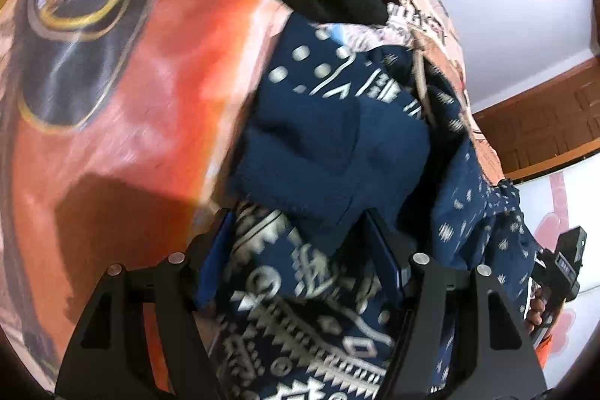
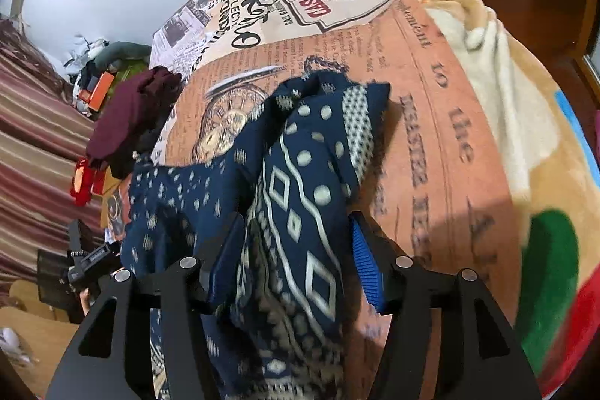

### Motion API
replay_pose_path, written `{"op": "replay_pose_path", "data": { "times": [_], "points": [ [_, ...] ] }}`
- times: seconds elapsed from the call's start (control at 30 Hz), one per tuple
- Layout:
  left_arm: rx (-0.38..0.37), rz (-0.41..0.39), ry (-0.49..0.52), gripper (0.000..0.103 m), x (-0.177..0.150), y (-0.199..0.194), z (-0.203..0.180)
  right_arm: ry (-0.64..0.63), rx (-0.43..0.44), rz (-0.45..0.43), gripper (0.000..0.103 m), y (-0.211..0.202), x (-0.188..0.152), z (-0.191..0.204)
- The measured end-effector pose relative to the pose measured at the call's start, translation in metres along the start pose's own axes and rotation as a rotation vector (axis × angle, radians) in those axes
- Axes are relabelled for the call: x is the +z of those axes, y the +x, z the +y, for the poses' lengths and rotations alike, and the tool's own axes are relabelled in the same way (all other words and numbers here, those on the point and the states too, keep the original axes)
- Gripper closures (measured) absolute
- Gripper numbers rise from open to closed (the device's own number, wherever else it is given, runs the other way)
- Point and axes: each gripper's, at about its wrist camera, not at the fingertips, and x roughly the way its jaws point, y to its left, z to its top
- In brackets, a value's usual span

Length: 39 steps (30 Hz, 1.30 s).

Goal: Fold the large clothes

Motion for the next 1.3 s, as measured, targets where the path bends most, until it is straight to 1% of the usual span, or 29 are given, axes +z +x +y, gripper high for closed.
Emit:
{"op": "replay_pose_path", "data": {
  "times": [0.1,0.13,0.17,0.2,0.23,0.27,0.33,0.43,0.53,0.57,0.63,0.77,0.8,0.97,1.07,1.13,1.17,1.23,1.3],
  "points": [
    [0.005,-0.007,0.02,0.036,0.007,0.01,-0.011,0.011,-0.006,-0.008,0.05,0.011,0.007,0.002],
    [0.017,-0.007,0.038,0.036,0.009,0.013,-0.016,0.017,-0.02,-0.017,0.055,0.014,0.01,0.004],
    [0.032,-0.011,0.057,0.04,0.011,0.015,-0.022,0.023,-0.036,-0.023,0.06,0.016,0.011,0.005],
    [0.037,-0.012,0.071,0.044,0.014,0.016,-0.025,0.026,-0.057,-0.022,0.073,0.017,0.013,0.007],
    [0.045,-0.014,0.084,0.052,0.015,0.016,-0.031,0.028,-0.051,-0.014,0.083,0.018,0.014,0.008],
    [0.054,-0.015,0.094,0.064,0.015,0.016,-0.035,0.031,-0.038,-0.008,0.086,0.018,0.014,0.009],
    [0.058,-0.019,0.125,0.078,0.014,0.009,-0.041,0.019,-0.032,-0.026,0.089,0.01,0.012,0.016],
    [0.06,-0.061,0.158,0.084,0.015,-0.01,-0.054,-0.035,-0.039,-0.075,0.09,-0.008,0.011,0.033],
    [0.04,-0.111,0.185,0.086,0.016,-0.035,-0.074,-0.112,-0.035,-0.124,0.091,-0.026,0.014,0.058],
    [0.042,-0.126,0.206,0.086,0.016,-0.041,-0.081,-0.141,-0.03,-0.145,0.092,-0.035,0.016,0.069],
    [0.071,-0.162,0.257,0.087,0.016,-0.057,-0.099,-0.172,-0.017,-0.167,0.093,-0.045,0.022,0.082],
    [0.073,-0.226,0.318,0.089,0.02,-0.086,-0.123,-0.242,-0.011,-0.217,0.094,-0.065,0.036,0.107],
    [0.067,-0.241,0.325,0.089,0.022,-0.096,-0.12,-0.262,-0.013,-0.232,0.094,-0.069,0.039,0.113],
    [0.016,-0.341,0.351,0.089,0.046,-0.139,-0.142,-0.323,-0.016,-0.304,0.094,-0.081,0.059,0.138],
    [0.009,-0.397,0.382,0.089,0.058,-0.155,-0.156,-0.34,-0.019,-0.339,0.094,-0.082,0.072,0.146],
    [0.006,-0.424,0.4,0.089,0.069,-0.158,-0.166,-0.34,-0.02,-0.37,0.094,-0.084,0.084,0.149],
    [0.016,-0.438,0.414,0.089,0.075,-0.157,-0.171,-0.334,-0.018,-0.378,0.094,-0.084,0.089,0.148],
    [0.057,-0.454,0.441,0.089,0.085,-0.147,-0.173,-0.312,-0.029,-0.386,0.094,-0.077,0.105,0.143],
    [0.095,-0.438,0.446,0.089,0.098,-0.127,-0.169,-0.294,-0.056,-0.384,0.094,-0.067,0.114,0.135]
  ]
}}
